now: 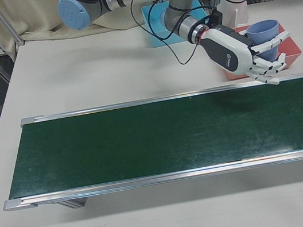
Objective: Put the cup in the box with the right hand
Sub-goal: 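Lift the blue cup off the belt and carry it toward the pink tray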
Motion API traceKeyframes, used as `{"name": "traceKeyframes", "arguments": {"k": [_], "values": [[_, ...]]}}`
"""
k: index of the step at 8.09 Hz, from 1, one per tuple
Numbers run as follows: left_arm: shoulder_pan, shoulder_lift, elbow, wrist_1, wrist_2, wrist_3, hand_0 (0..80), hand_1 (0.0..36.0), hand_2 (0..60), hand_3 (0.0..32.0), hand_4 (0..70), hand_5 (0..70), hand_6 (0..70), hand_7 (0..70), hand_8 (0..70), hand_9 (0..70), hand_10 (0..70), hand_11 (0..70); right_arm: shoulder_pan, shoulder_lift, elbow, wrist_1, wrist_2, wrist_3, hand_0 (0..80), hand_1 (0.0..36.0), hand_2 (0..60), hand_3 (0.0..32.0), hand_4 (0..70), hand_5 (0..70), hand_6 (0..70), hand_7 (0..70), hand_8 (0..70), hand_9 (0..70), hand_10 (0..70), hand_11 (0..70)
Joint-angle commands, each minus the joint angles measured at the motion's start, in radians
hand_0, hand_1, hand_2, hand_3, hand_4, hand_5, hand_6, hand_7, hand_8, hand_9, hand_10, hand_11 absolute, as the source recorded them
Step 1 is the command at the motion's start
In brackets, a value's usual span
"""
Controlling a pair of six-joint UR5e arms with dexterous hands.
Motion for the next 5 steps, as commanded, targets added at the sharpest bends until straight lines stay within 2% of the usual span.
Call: {"name": "traceKeyframes", "arguments": {"k": [1, 2, 4, 5], "values": [[0.000, 0.000, 0.000, -0.002, 0.000, 0.000, 0.0, 0.0, 0.0, 0.0, 0.0, 0.0, 0.0, 0.0, 0.0, 0.0, 0.0, 0.0, -0.092, -0.174, 0.159, -0.026, 0.003, -0.174, 80.0, 36.0, 60.0, 0.0, 70.0, 15.2, 15.6, 49.9, 19.5, 33.3, 8.7, 16.7], [0.000, 0.000, 0.000, -0.003, 0.000, 0.000, 0.0, 0.0, 0.0, 0.0, 0.0, 0.0, 0.0, 0.0, 0.0, 0.0, 0.0, 0.0, -0.062, -0.228, 0.170, -0.074, -0.035, -0.205, 80.0, 36.0, 60.0, 0.0, 70.0, 15.1, 15.1, 47.6, 18.8, 32.1, 8.1, 15.8], [0.000, 0.000, 0.000, -0.002, 0.000, 0.000, 0.0, 0.0, 0.0, 0.0, 0.0, 0.0, 0.0, 0.0, 0.0, 0.0, 0.0, 0.0, 0.318, -0.209, 0.114, -0.087, -0.478, -0.193, 80.0, 36.0, 60.0, 0.0, 70.0, 15.5, 15.6, 49.3, 21.0, 35.3, 8.8, 16.9], [0.000, 0.000, 0.000, -0.002, 0.000, 0.000, 0.0, 0.0, 0.0, 0.0, 0.0, 0.0, 0.0, 0.0, 0.0, 0.0, 0.0, 0.0, 0.494, -0.204, 0.088, -0.087, -0.646, -0.149, 80.0, 36.0, 60.0, 0.0, 70.0, 16.2, 18.1, 57.2, 29.7, 47.2, 13.1, 22.8]]}}
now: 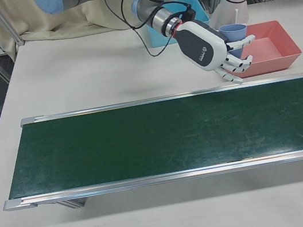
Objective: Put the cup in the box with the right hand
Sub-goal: 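Lift the blue cup off the belt and carry it toward the pink tray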
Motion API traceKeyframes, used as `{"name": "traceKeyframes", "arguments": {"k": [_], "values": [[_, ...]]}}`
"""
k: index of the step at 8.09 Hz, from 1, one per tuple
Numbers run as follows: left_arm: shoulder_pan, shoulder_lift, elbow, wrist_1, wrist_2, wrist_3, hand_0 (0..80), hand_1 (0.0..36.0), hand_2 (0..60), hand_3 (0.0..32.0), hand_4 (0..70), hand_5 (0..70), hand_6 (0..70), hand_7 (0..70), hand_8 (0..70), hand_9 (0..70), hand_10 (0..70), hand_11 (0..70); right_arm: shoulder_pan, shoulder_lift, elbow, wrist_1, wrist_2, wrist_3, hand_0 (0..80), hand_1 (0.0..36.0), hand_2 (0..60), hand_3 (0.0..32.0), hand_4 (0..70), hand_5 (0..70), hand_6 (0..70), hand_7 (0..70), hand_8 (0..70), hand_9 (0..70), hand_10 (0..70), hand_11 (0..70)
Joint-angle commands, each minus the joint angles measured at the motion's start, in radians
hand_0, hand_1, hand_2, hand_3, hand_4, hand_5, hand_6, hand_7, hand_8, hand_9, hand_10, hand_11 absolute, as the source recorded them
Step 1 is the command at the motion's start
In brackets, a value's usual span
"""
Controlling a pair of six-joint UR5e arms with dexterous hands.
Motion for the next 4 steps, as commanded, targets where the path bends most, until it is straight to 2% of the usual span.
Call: {"name": "traceKeyframes", "arguments": {"k": [1, 2, 3, 4], "values": [[0.000, 0.000, 0.000, 0.000, 0.000, 0.000, 0.0, 0.0, 0.0, 0.0, 0.0, 0.0, 0.0, 0.0, 0.0, 0.0, 0.0, 0.0, 0.431, 0.038, -0.108, -0.006, -0.479, 0.096, 80.0, 36.0, 60.0, 0.0, 70.0, 16.4, 18.8, 58.9, 32.4, 50.5, 14.7, 25.0], [0.000, 0.000, 0.000, 0.000, 0.000, 0.000, 0.0, 0.0, 0.0, 0.0, 0.0, 0.0, 0.0, 0.0, 0.0, 0.0, 0.0, 0.0, 0.406, 0.095, -0.107, -0.009, -0.512, 0.095, 80.0, 36.0, 60.0, 0.0, 70.0, 16.4, 19.7, 62.9, 34.8, 53.8, 16.0, 26.7], [0.000, 0.000, 0.002, -0.001, 0.000, 0.000, 0.0, 0.0, 0.0, 0.0, 0.0, 0.0, 0.0, 0.0, 0.0, 0.0, 0.0, 0.0, 0.298, 0.105, -0.078, -0.012, -0.493, 0.095, 80.0, 36.0, 60.0, 0.0, 70.0, 16.5, 20.1, 63.8, 36.2, 55.5, 16.8, 27.9], [0.000, 0.000, 0.000, 0.000, 0.000, 0.000, 0.0, 0.0, 0.0, 0.0, 0.0, 0.0, 0.0, 0.0, 0.0, 0.0, 0.0, 0.0, 0.180, 0.105, -0.060, -0.013, -0.424, 0.081, 80.0, 36.0, 60.0, 0.0, 70.0, 16.7, 20.6, 65.1, 37.6, 57.3, 17.4, 28.8]]}}
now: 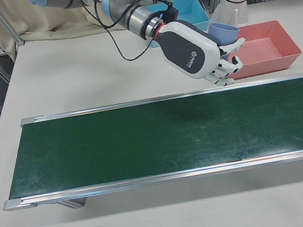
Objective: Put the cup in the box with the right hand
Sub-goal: 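Lift the blue cup off the belt and carry it toward the pink tray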
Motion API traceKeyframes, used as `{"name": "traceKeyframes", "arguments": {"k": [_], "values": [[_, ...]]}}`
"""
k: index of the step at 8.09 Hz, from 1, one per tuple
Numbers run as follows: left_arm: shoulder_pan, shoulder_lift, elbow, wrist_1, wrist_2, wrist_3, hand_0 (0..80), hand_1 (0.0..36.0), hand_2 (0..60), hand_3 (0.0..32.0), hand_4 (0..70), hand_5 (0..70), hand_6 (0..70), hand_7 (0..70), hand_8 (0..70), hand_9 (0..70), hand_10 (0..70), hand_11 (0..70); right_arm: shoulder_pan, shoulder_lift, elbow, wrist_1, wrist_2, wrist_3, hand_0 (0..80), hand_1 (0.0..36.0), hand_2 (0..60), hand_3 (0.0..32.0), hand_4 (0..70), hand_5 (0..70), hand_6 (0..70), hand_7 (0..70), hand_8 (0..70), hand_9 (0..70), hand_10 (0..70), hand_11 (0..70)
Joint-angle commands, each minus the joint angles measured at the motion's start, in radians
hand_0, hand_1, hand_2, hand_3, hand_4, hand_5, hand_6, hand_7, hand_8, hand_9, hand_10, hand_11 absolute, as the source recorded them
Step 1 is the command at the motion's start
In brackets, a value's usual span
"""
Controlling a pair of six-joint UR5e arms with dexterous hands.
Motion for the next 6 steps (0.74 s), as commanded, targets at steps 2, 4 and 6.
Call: {"name": "traceKeyframes", "arguments": {"k": [2, 4, 6], "values": [[0.001, 0.000, 0.000, 0.004, 0.000, 0.000, 0.0, 0.0, 0.0, 0.0, 0.0, 0.0, 0.0, 0.0, 0.0, 0.0, 0.0, 0.0, -0.357, 0.025, 0.043, -0.003, 0.172, -0.084, 80.0, 36.0, 60.0, 0.0, 70.0, 16.4, 19.7, 62.7, 34.6, 53.5, 15.6, 26.2], [0.000, -0.002, 0.000, 0.002, 0.000, 0.000, 0.0, 0.0, 0.0, 0.0, 0.0, 0.0, 0.0, 0.0, 0.0, 0.0, 0.0, 0.0, -0.552, 0.026, 0.041, -0.003, 0.316, -0.177, 80.0, 36.0, 60.0, 0.0, 70.0, 16.4, 19.3, 61.3, 33.3, 51.8, 14.9, 25.3], [0.000, 0.000, 0.000, 0.002, 0.000, 0.000, 0.0, 0.0, 0.0, 0.0, 0.0, 0.0, 0.0, 0.0, 0.0, 0.0, 0.0, 0.0, -0.680, 0.031, 0.037, -0.002, 0.402, -0.260, 80.0, 36.0, 60.0, 0.0, 70.0, 16.5, 19.0, 60.1, 32.6, 50.9, 14.5, 24.7]]}}
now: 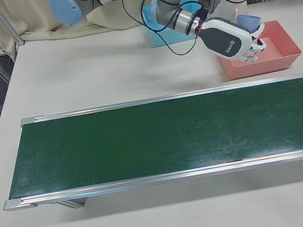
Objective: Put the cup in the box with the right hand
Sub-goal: 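Lower the cup into the pink tray and open the right hand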
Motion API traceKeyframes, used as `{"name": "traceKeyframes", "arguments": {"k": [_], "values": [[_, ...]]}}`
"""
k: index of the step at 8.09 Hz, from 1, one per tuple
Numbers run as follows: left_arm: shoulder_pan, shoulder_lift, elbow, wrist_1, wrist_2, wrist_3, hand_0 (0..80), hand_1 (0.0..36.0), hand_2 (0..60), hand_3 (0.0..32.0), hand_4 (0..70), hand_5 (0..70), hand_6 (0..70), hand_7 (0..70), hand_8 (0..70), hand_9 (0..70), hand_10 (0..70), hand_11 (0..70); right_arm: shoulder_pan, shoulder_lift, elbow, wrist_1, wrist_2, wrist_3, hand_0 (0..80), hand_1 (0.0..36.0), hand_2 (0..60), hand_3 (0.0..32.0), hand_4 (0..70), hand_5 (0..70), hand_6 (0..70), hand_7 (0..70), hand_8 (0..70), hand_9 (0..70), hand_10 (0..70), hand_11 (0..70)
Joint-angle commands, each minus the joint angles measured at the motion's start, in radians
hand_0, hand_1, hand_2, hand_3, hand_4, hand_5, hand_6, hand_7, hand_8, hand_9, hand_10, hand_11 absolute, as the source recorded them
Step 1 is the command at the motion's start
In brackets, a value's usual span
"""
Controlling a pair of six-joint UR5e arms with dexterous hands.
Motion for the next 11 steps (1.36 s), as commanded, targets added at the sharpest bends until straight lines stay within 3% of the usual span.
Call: {"name": "traceKeyframes", "arguments": {"k": [1, 3, 4, 5, 6, 7, 8, 9, 11], "values": [[-0.001, 0.001, 0.000, -0.002, 0.000, 0.000, 0.0, 0.0, 0.0, 0.0, 0.0, 0.0, 0.0, 0.0, 0.0, 0.0, 0.0, 0.0, -0.169, 0.003, -0.006, -0.002, 0.111, -0.128, 80.0, 36.0, 60.0, 0.0, 70.0, 16.6, 18.8, 59.3, 31.8, 49.8, 14.1, 24.3], [-0.001, 0.001, 0.001, -0.003, 0.000, 0.000, 0.0, 0.0, 0.0, 0.0, 0.0, 0.0, 0.0, 0.0, 0.0, 0.0, 0.0, 0.0, -0.183, 0.001, -0.006, 0.001, 0.147, -0.159, 80.0, 36.0, 60.0, 0.0, 70.0, 16.9, 17.9, 55.6, 29.7, 47.0, 12.4, 22.2], [-0.001, 0.001, 0.000, -0.003, 0.000, 0.000, 0.0, 0.0, 0.0, 0.0, 0.0, 0.0, 0.0, 0.0, 0.0, 0.0, 0.0, 0.0, -0.182, 0.003, -0.008, 0.001, 0.148, -0.156, 80.0, 36.0, 31.1, 0.0, 40.2, 16.5, 15.8, 50.0, 21.8, 36.8, 10.6, 19.8], [-0.001, 0.001, 0.000, -0.002, 0.000, 0.000, 0.0, 0.0, 0.0, 0.0, 0.0, 0.0, 0.0, 0.0, 0.0, 0.0, 0.0, 0.0, -0.185, 0.003, -0.008, 0.001, 0.150, -0.156, 80.0, 36.0, 22.2, 0.0, 29.4, 14.6, 13.9, 43.7, 17.2, 29.9, 9.0, 17.3], [-0.001, 0.001, 0.000, -0.002, 0.000, 0.000, 0.0, 0.0, 0.0, 0.0, 0.0, 0.0, 0.0, 0.0, 0.0, 0.0, 0.0, 0.0, -0.189, 0.003, -0.006, 0.001, 0.150, -0.156, 80.0, 29.2, 1.0, 0.0, 24.8, 12.2, 11.1, 34.0, 11.6, 21.1, 7.3, 14.3], [-0.001, 0.001, 0.000, -0.002, 0.000, 0.000, 0.0, 0.0, 0.0, 0.0, 0.0, 0.0, 0.0, 0.0, 0.0, 0.0, 0.0, 0.0, -0.193, 0.004, -0.006, 0.001, 0.151, -0.155, 80.0, 19.8, 0.0, 0.0, 19.5, 9.5, 8.9, 27.5, 7.0, 14.3, 5.7, 11.2], [-0.001, 0.001, 0.000, -0.002, 0.000, 0.000, 0.0, 0.0, 0.0, 0.0, 0.0, 0.0, 0.0, 0.0, 0.0, 0.0, 0.0, 0.0, -0.196, 0.004, -0.006, 0.003, 0.153, -0.155, 77.1, 11.1, 0.0, 0.0, 21.8, 7.2, 7.8, 25.7, 4.5, 11.2, 4.3, 8.6], [-0.001, 0.000, 0.000, -0.002, 0.000, 0.000, 0.0, 0.0, 0.0, 0.0, 0.0, 0.0, 0.0, 0.0, 0.0, 0.0, 0.0, 0.0, -0.196, 0.004, -0.003, 0.001, 0.153, -0.152, 68.1, 9.1, 0.0, 0.0, 19.6, 6.4, 7.4, 24.7, 3.9, 10.3, 3.8, 7.7], [-0.001, 0.001, 0.001, -0.002, 0.000, 0.000, 0.0, 0.0, 0.0, 0.0, 0.0, 0.0, 0.0, 0.0, 0.0, 0.0, 0.0, 0.0, -0.199, 0.003, 0.003, 0.001, 0.153, -0.150, 66.6, 10.0, 0.0, 0.0, 21.3, 6.5, 7.7, 26.4, 5.0, 12.1, 3.8, 7.6]]}}
